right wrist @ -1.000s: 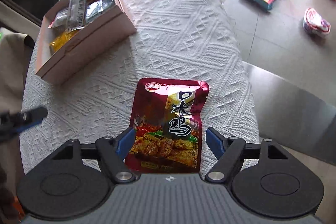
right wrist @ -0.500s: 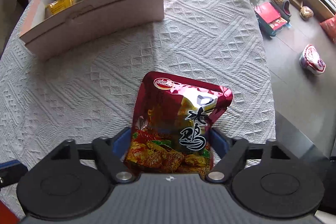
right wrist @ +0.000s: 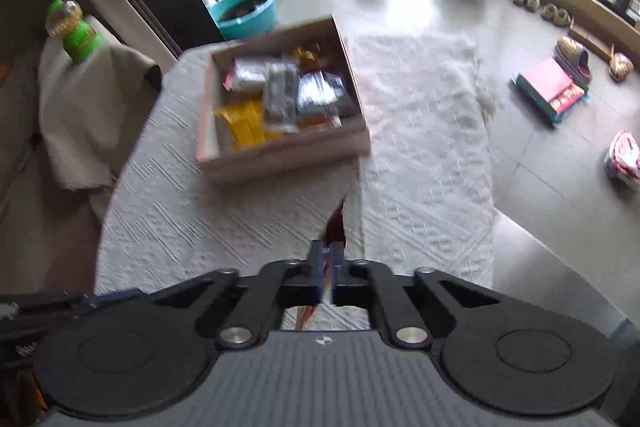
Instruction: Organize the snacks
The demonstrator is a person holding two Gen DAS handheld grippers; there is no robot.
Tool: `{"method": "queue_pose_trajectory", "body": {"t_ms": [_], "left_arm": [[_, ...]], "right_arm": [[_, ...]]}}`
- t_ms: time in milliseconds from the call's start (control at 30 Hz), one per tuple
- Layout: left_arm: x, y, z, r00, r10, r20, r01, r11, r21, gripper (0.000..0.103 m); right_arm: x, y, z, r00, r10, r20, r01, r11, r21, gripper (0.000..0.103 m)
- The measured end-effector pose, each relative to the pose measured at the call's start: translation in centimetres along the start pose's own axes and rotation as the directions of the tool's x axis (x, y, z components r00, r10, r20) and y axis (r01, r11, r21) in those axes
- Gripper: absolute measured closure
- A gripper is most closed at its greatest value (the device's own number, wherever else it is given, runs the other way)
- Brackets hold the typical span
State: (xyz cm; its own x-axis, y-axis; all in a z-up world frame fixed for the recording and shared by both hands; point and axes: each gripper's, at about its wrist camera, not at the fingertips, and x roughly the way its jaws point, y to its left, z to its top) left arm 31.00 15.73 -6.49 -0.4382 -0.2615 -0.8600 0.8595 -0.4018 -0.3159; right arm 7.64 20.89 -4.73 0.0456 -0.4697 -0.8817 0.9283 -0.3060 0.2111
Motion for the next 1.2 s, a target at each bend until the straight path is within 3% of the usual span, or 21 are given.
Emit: {"method": "queue_pose_trajectory", "body": {"t_ms": [100,167,200,233,300,433,500,567,633,700,733,833,967,1067,1100,1167,1200], "left_arm": [[-1.8,-0.8,0.5,0.991,0.130,0.033,-0.131,0.991,0.026,0.089],[-2.0,-0.5,0.9,0.989,0.139,0.045,-0.141,0.989,0.043,0.089],[-1.8,-0.2,1.0,0.992,0.118,0.039,-0.120,0.992,0.037,0.088],[-1.1,0.6,1.0,0.996,0.092,0.017,-0.093,0.996,0.015,0.088],[0.4,2.2,0.8,0.996,0.081,-0.037,-0.082,0.996,-0.036,0.088],[4.0,6.7,-1.6,0.983,0.037,-0.179,-0.063,0.988,-0.144,0.089],[5.4,8.2,-2.7,0.978,0.050,-0.203,-0.080,0.986,-0.147,0.089],[6.7,9.2,-3.6,0.975,0.086,-0.205,-0.114,0.985,-0.129,0.087],[7.9,9.9,-4.1,0.973,0.106,-0.203,-0.133,0.984,-0.122,0.085],[8.9,10.4,-4.2,0.971,0.107,-0.214,-0.138,0.981,-0.136,0.084],[9.2,10.5,-4.2,0.970,0.111,-0.215,-0.143,0.980,-0.139,0.084],[9.5,10.4,-4.1,0.970,0.129,-0.204,-0.160,0.977,-0.143,0.084],[9.7,10.4,-4.1,0.970,0.161,-0.183,-0.194,0.964,-0.180,0.084],[9.5,10.4,-4.7,0.969,0.186,-0.165,-0.225,0.938,-0.263,0.084],[9.3,10.3,-5.1,0.969,0.184,-0.162,-0.226,0.926,-0.301,0.084],[8.9,9.8,-5.8,0.972,0.174,-0.156,-0.220,0.906,-0.360,0.084],[8.8,9.3,-6.2,0.974,0.168,-0.154,-0.216,0.899,-0.380,0.084]], "right_arm": [[-3.4,1.5,3.9,0.997,0.018,0.081,-0.013,0.998,-0.056,0.101],[-3.2,1.4,5.9,0.997,0.058,0.048,-0.056,0.997,-0.058,0.091],[-2.3,1.0,6.4,0.998,0.068,0.015,-0.067,0.997,-0.044,0.069],[-1.4,0.7,6.2,0.998,0.067,-0.012,-0.067,0.997,-0.031,0.039],[1.3,0.2,4.8,0.997,0.034,-0.070,-0.033,0.999,0.008,0.023],[8.8,0.3,-1.3,0.972,0.025,-0.233,-0.001,0.995,0.100,0.023],[11.6,1.7,-3.9,0.961,0.048,-0.271,-0.018,0.994,0.112,0.024],[13.8,4.1,-5.8,0.961,0.057,-0.272,-0.045,0.998,0.048,0.024],[15.8,6.4,-7.1,0.967,0.017,-0.253,-0.028,0.999,-0.042,0.024],[17.8,7.8,-7.9,0.964,-0.058,-0.261,0.032,0.994,-0.104,0.022],[18.8,8.0,-8.2,0.959,-0.084,-0.271,0.054,0.992,-0.115,0.011],[19.7,8.6,-8.5,0.961,-0.136,-0.240,0.108,0.986,-0.129,0.000],[20.3,8.9,-8.5,0.958,-0.179,-0.224,0.152,0.979,-0.134,0.000],[20.3,8.8,-8.1,0.956,-0.159,-0.248,0.119,0.979,-0.167,0.000],[20.2,8.5,-8.0,0.956,-0.141,-0.255,0.098,0.980,-0.174,0.001],[19.5,7.9,-7.9,0.961,-0.129,-0.245,0.082,0.978,-0.193,0.018],[19.1,7.6,-7.9,0.962,-0.126,-0.241,0.075,0.974,-0.213,0.033]]}}
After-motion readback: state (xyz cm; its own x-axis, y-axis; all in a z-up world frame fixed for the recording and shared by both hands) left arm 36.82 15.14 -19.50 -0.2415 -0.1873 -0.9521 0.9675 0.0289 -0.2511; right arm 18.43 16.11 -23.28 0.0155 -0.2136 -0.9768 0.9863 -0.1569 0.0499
